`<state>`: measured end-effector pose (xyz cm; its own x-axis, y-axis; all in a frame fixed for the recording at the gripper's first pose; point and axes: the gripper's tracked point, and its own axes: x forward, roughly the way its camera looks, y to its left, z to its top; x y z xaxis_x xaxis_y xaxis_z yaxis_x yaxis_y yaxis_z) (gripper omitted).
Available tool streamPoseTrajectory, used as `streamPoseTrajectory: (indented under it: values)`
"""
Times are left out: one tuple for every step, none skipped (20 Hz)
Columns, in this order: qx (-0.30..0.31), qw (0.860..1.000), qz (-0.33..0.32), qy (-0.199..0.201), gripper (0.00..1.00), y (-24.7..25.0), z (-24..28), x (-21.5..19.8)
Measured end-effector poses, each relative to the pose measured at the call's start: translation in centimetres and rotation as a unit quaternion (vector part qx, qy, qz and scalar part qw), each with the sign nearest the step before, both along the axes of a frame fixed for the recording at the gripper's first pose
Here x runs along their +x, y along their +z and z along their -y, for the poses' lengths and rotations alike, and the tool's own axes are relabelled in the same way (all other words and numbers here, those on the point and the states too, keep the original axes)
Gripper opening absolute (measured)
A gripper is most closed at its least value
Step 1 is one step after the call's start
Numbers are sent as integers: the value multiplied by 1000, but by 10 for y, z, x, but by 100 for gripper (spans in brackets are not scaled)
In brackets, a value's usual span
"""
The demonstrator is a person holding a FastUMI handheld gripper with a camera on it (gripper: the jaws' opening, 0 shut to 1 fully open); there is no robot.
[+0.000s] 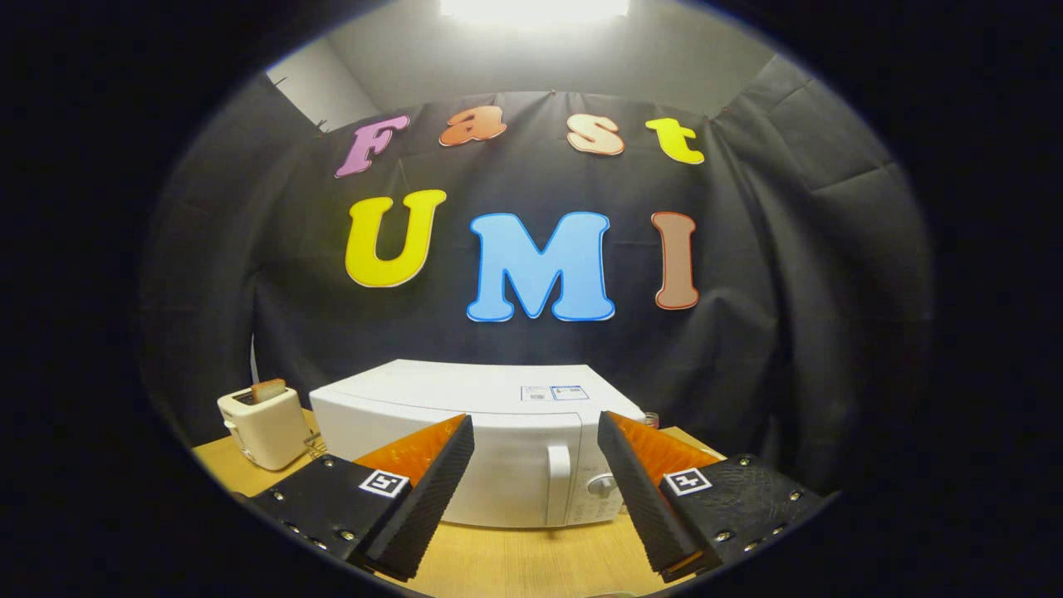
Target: Open the microwave, put the food inside, and close the microwave door.
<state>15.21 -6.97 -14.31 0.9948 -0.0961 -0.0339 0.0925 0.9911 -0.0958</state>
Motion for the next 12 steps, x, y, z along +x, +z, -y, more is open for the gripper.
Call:
streamPoseTrajectory:
  values:
    - [0, 1000, -4, -3, 96, -10, 6, 7]
    - [2, 1000, -8, -4, 96, -18, 9, 12]
    - [4, 1000, -14, -6, 96, -27, 14, 18]
    - [6, 1000, -19, -6, 96, -35, 16, 24]
    - [7, 1000, -24, -8, 96, -44, 21, 29]
    - [9, 1000, -28, -8, 96, -52, 22, 32]
    - [10, 999, -32, -4, 96, -60, 22, 38]
    - [7, 999, -33, -5, 96, -65, 24, 43]
    - [0, 999, -32, -10, 93, -71, 29, 49]
    - [-6, 999, -34, -15, 92, -76, 32, 54]
    - [-7, 999, -39, -12, 90, -86, 33, 58]
    - [-7, 999, -43, -10, 90, -93, 32, 64]
